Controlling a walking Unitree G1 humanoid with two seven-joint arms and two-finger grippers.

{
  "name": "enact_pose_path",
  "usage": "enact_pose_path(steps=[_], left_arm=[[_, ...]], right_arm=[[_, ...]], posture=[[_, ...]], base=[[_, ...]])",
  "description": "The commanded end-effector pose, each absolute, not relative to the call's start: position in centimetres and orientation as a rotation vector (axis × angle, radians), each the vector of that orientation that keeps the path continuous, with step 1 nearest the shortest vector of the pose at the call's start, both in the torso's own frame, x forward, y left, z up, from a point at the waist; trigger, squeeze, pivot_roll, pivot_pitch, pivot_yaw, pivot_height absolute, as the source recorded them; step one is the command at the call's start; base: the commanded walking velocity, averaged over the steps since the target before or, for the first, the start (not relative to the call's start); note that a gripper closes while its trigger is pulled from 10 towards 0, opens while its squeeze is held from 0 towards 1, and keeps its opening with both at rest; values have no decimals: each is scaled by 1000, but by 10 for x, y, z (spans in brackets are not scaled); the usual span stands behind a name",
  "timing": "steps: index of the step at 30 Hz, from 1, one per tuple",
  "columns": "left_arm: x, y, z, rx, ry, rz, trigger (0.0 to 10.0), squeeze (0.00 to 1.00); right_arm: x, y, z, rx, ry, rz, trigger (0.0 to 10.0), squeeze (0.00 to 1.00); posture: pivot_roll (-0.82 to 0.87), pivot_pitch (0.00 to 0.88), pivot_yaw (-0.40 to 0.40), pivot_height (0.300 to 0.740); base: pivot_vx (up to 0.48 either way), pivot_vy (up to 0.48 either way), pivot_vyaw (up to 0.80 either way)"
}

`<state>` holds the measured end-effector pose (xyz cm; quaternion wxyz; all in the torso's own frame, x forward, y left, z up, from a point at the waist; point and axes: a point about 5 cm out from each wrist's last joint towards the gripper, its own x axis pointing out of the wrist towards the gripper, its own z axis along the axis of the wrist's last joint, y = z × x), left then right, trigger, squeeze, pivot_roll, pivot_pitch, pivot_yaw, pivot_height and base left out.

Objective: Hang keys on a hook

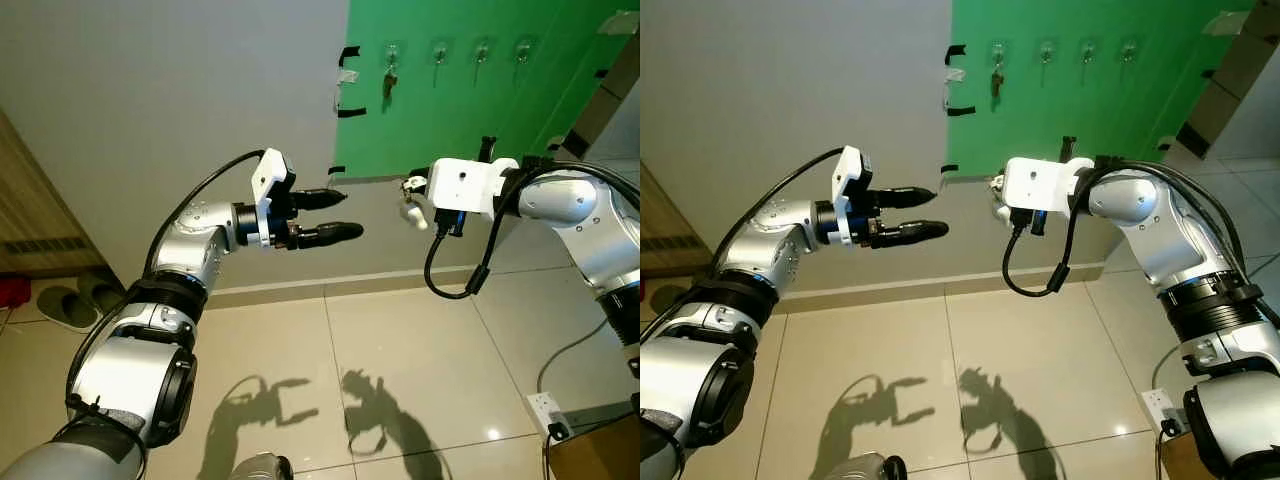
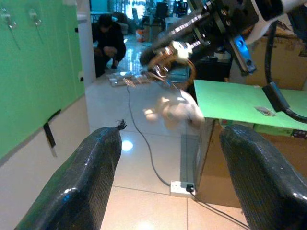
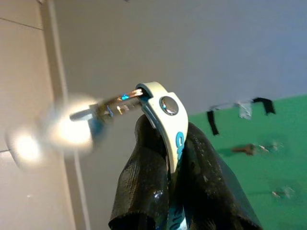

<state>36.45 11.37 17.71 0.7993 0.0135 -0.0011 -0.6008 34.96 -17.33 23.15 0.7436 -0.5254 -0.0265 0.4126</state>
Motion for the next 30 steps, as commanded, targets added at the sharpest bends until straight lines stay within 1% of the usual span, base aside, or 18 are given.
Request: enact_pose_path(steps=[1, 8, 13, 23, 30], left_arm=[[364, 110, 180, 40, -25, -1294, 10000, 0], [365, 110, 187, 29, -39, -1309, 10000, 0], [367, 112, 196, 43, -44, -1332, 10000, 0], [371, 111, 210, 47, -65, -1359, 10000, 0], [370, 105, 213, 17, -71, -1406, 10000, 0]], right_arm=[[350, -171, 244, -1145, -104, 923, 0, 0], [346, -166, 249, -1021, -147, 1037, 0, 0], [347, -171, 250, -1013, -131, 1057, 0, 0], [346, -168, 252, -973, -137, 1098, 0, 0], [345, -164, 256, -945, -164, 1117, 0, 0]], posture=[[-45, 0, 15, 740], [-47, 0, 15, 740], [-48, 0, 19, 740], [-53, 0, 26, 740], [-57, 0, 26, 740]], base=[[0, 0, 0], [0, 0, 0], [0, 0, 0], [0, 0, 0], [0, 0, 0]])
